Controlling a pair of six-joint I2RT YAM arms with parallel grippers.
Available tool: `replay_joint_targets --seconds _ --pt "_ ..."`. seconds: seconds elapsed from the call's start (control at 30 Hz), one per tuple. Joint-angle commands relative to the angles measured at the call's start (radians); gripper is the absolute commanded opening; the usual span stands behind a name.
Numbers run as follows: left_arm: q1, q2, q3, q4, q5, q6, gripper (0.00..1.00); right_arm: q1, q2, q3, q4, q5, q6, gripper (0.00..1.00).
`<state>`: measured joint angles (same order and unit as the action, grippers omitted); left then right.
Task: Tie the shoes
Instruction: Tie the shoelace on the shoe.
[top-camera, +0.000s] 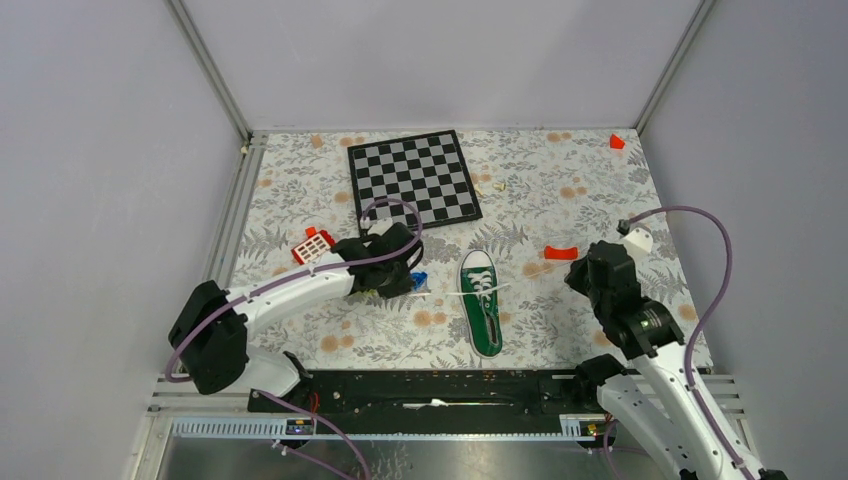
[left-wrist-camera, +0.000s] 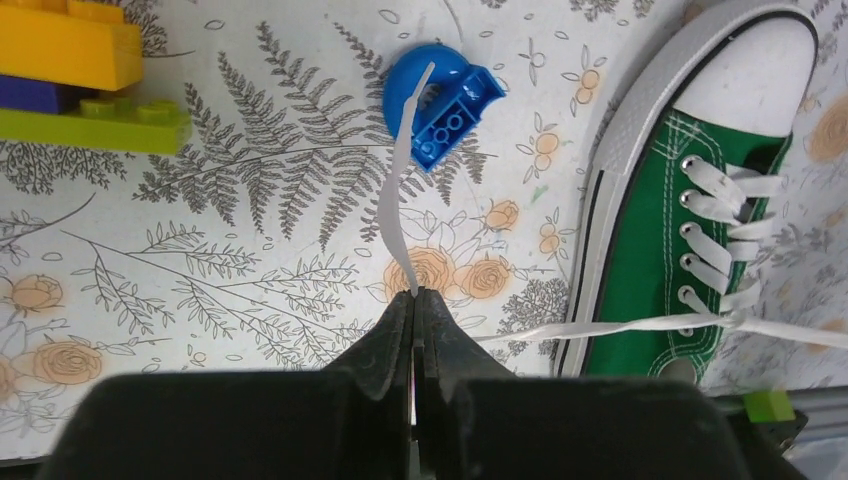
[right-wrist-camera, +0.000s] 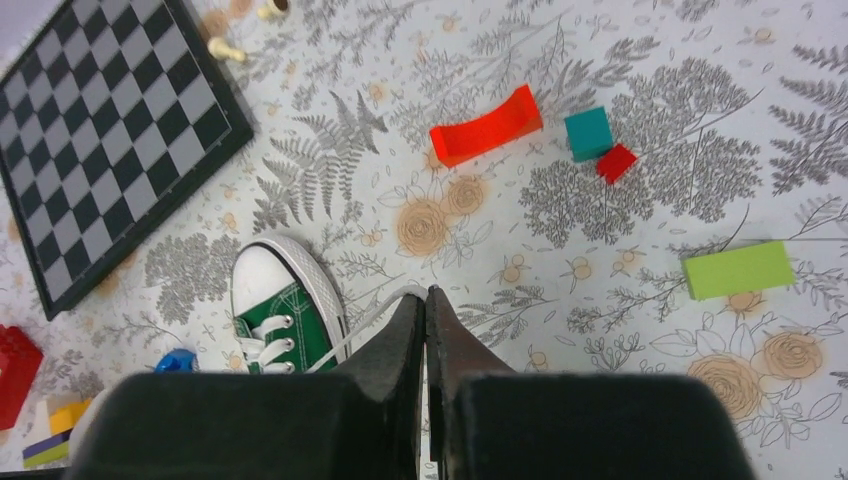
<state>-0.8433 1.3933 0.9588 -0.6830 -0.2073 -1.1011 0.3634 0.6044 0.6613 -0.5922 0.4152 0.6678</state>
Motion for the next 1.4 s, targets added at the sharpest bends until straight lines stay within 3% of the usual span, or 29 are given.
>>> replay_joint_targets --seconds 0.0,0.23,0.53,0.73,1.1,1.37 --pt "0.005 0.025 0.115 -0.035 0.036 0.134 0.00 -0.011 -0.017 0.098 -0.025 0.085 -0.054 0.00" --pt "0.006 0.053 0.159 -0.043 0.040 0.170 0.00 -0.018 0.003 0.080 -0.028 0.132 -0.073 0.00" --pt "0.005 0.079 -0.064 0.042 0.084 0.129 0.00 -0.086 -0.022 -0.119 0.001 0.104 -0.027 0.00" --pt "0.005 0.055 -0.110 0.051 0.075 0.137 0.00 -0.126 0.003 -0.184 0.036 0.084 -0.002 0.00" --pt "0.014 -0.027 -0.007 -0.051 -0.003 0.222 0.00 -0.194 -0.065 -0.033 -0.020 0.062 -0.065 0.00" --pt "0.021 -0.099 0.024 -0.094 0.001 0.260 0.00 -0.193 -0.193 0.007 -0.130 -0.075 -0.061 0.00"
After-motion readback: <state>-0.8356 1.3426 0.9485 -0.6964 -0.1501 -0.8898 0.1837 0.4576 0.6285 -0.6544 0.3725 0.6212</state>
